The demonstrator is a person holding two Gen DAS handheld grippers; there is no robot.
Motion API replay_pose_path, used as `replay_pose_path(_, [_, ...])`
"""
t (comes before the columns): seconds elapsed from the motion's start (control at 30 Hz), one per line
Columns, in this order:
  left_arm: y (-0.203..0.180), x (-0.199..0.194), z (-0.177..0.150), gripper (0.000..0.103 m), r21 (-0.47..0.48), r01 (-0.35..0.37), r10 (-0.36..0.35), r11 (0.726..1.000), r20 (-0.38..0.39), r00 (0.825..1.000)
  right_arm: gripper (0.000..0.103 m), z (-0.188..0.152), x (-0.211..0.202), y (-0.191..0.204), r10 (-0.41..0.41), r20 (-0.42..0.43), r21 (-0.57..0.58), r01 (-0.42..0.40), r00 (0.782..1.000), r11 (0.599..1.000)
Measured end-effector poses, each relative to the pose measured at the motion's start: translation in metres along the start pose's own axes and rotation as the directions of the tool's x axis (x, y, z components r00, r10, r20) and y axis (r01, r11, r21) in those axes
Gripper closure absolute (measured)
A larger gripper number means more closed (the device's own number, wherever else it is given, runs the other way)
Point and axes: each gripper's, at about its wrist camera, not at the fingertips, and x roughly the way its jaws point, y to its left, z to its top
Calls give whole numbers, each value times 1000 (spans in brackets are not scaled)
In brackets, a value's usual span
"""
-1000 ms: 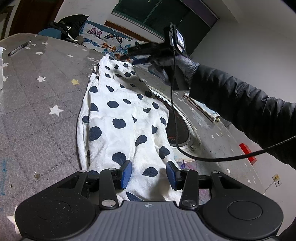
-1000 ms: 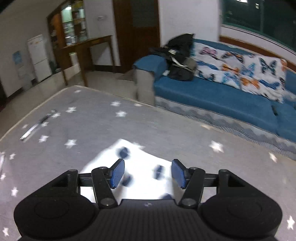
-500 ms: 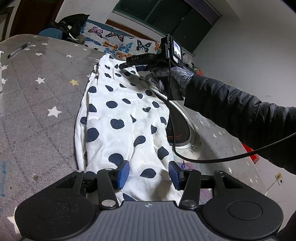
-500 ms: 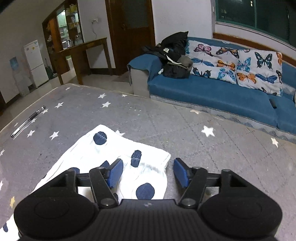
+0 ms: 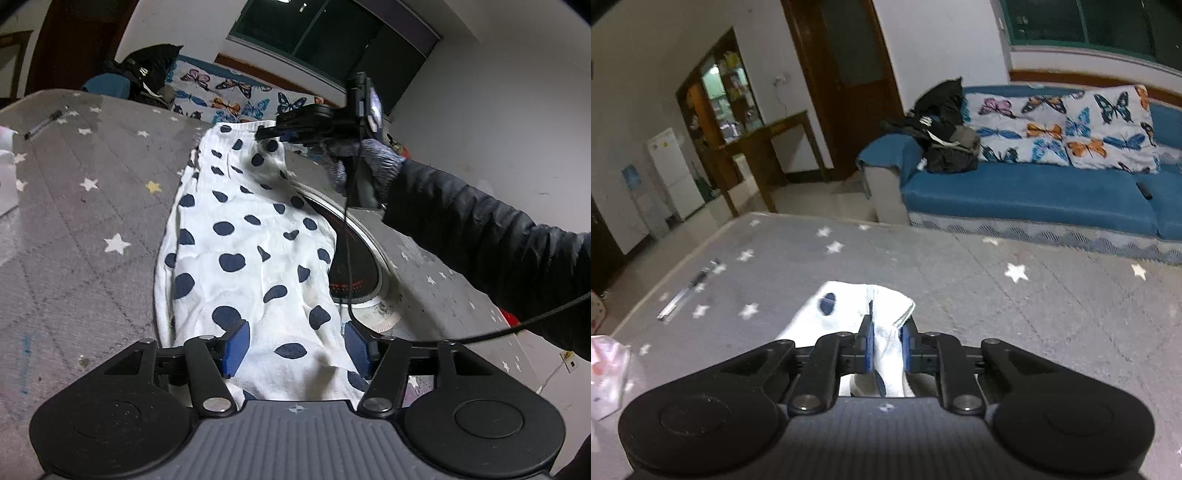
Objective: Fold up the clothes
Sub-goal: 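Lift the waistband and fold it over toward the cuffs with the right gripper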
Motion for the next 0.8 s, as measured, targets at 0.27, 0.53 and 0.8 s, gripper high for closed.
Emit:
replay_pose_path(0.27, [6, -21, -5, 37, -20, -81, 81, 997, 40, 996, 91, -5, -58, 39, 90, 35, -89, -86, 995, 992])
replay_pose_path(0.53, [27, -43, -12, 35, -88, -180, 188, 980, 92, 978, 91, -32, -122, 77, 171, 33, -171, -163, 985, 972])
replay_pose_path(0.8, [37, -51, -22, 35, -113, -211, 222, 971, 91, 971, 91, -82, -187, 117, 290, 3, -248, -280, 957, 928])
